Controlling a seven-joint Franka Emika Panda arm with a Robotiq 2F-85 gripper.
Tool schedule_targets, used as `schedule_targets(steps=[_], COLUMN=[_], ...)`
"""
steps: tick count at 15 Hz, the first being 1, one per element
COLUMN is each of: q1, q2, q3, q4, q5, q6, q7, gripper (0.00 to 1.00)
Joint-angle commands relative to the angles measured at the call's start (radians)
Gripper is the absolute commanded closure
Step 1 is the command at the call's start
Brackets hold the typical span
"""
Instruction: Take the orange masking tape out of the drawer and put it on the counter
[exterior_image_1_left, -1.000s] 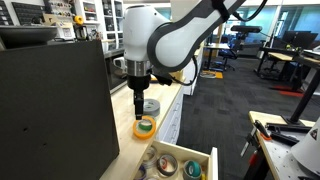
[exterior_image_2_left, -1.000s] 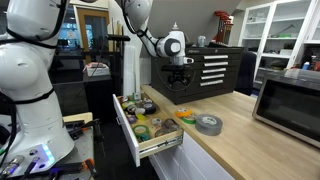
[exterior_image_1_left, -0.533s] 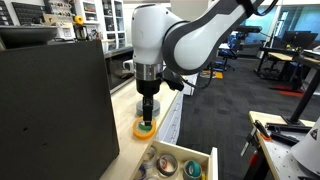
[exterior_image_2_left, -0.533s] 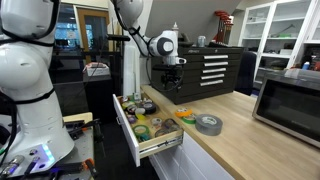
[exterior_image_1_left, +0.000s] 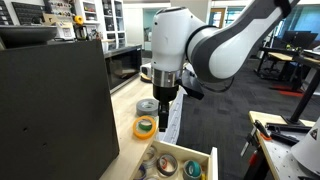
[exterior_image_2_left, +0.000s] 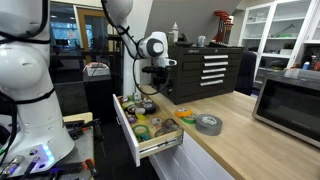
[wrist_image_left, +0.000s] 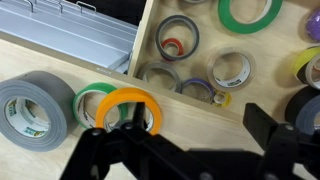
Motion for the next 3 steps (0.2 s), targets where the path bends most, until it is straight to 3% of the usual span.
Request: schedule_targets(steps=[1,2,3], q1=[0.022,0.005,0.005], q2=[-0.090,-0.025,-0.035], q3=[-0.025,-0.006,-0.007], q4=[-0.122,-0.046,-0.064], q5=[-0.071,-0.026,-0.037], q6=[0.055,0.022,0.029], q7=[0.115,0.042,0.060], gripper=[0.00,0.00,0.00])
